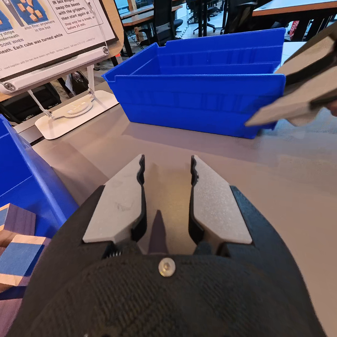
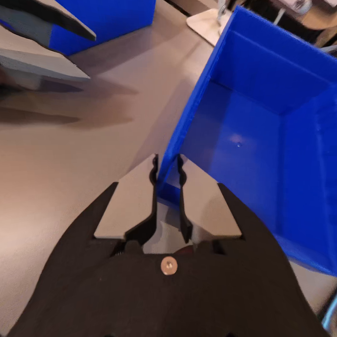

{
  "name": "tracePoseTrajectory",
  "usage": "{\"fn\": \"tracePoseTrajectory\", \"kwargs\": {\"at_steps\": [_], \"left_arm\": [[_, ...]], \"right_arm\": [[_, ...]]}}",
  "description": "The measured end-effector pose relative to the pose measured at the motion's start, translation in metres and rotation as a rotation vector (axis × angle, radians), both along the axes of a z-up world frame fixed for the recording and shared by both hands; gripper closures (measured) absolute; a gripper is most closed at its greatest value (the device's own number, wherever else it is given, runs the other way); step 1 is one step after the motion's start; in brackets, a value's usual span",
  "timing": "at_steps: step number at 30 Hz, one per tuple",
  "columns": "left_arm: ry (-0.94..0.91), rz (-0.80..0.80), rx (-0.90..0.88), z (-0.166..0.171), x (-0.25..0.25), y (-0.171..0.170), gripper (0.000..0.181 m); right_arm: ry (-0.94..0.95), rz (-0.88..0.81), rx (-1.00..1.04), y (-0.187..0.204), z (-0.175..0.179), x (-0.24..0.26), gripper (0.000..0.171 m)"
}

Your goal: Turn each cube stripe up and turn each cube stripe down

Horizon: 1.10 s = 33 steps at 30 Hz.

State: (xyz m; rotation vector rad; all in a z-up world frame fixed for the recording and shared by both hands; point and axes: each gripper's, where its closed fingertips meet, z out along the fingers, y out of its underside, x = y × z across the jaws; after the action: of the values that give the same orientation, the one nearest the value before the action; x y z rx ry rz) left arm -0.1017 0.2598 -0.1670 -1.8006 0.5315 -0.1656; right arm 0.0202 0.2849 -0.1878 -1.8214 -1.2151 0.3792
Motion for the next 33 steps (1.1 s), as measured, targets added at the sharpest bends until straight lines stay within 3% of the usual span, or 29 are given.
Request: {"fn": "tracePoseTrajectory", "kwargs": {"at_steps": [3, 8, 19, 21, 26, 29, 33], "left_arm": [[-0.006, -0.004, 0.003, 0.001, 0.000, -0.001, 0.133], [0.034, 0.007, 0.013, 0.000, -0.001, 0.000, 0.134], [0.021, 0.012, 0.044, 0.005, -0.001, -0.002, 0.141], [0.007, 0.015, 0.035, 0.004, -0.002, -0.002, 0.141], [-0.006, -0.004, 0.037, 0.006, 0.002, -0.004, 0.136], [0.002, -0.025, 0.034, 0.005, 0.006, -0.005, 0.135], [-0.018, -0.023, 0.041, 0.007, 0.005, -0.007, 0.133]], "right_arm": [[-0.004, -0.193, 0.089, 0.020, 0.005, 0.007, 0.169], [0.142, -0.372, 0.013, 0.040, 0.004, 0.017, 0.170], [0.454, -0.586, -0.058, 0.049, 0.015, 0.004, 0.170], [0.462, -0.559, -0.006, 0.046, 0.023, 0.001, 0.170], [0.594, -0.401, 0.234, 0.016, 0.086, 0.000, 0.142], [0.597, -0.224, 0.284, -0.009, 0.116, -0.029, 0.147], [0.445, 0.101, 0.168, -0.039, 0.101, -0.094, 0.139]]}}
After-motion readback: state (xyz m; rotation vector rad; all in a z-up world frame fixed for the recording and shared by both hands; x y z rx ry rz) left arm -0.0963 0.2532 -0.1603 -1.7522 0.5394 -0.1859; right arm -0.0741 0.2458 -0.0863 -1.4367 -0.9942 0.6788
